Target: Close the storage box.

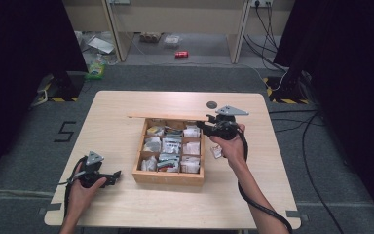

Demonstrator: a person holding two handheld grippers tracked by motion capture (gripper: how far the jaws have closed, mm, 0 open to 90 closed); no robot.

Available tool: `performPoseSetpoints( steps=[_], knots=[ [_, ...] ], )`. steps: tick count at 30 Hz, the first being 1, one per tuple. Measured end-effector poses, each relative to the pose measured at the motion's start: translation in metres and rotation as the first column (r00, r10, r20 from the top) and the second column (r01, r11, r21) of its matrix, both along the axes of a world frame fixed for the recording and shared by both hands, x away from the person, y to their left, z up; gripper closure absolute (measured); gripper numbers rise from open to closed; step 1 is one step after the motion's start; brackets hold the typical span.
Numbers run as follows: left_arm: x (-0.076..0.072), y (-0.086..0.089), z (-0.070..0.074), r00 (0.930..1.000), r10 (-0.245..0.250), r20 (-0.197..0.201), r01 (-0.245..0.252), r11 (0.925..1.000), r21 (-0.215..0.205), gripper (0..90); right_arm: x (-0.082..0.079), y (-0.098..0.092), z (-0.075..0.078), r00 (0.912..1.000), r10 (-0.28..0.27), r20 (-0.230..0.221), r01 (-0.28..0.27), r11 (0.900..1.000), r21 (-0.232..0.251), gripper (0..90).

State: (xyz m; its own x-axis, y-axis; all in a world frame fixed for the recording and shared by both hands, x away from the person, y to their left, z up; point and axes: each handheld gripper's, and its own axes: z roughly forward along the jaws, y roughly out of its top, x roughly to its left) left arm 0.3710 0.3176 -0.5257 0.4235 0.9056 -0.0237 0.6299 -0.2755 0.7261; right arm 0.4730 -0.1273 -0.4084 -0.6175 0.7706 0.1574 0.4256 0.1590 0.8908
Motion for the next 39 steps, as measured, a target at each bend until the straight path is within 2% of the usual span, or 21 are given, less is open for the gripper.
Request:
performPoseSetpoints(
  steps=[14, 27, 39],
  knots=[
    [0.0, 0.0, 0.0, 1.0, -0.002, -0.001, 0.002, 1.0, 0.002, 0.0, -0.019, -0.003, -0.015, 0.9994, 0.03, -0.019, -0.03, 0.999, -0.024, 48.9],
    [0.0, 0.0, 0.0, 1.0, -0.001, -0.001, 0.001, 1.0, 0.001, 0.0, -0.029, -0.005, -0.022, 0.9995, 0.026, -0.016, -0.026, 1.0, 0.001, 49.3],
    [0.0, 0.0, 0.0, 1.0, 0.001, 0.0, -0.001, 1.0, -0.001, 0.0, -0.041, -0.012, -0.026, 0.9992, 0.036, -0.019, -0.036, 0.999, 0.002, 49.1]
  ],
)
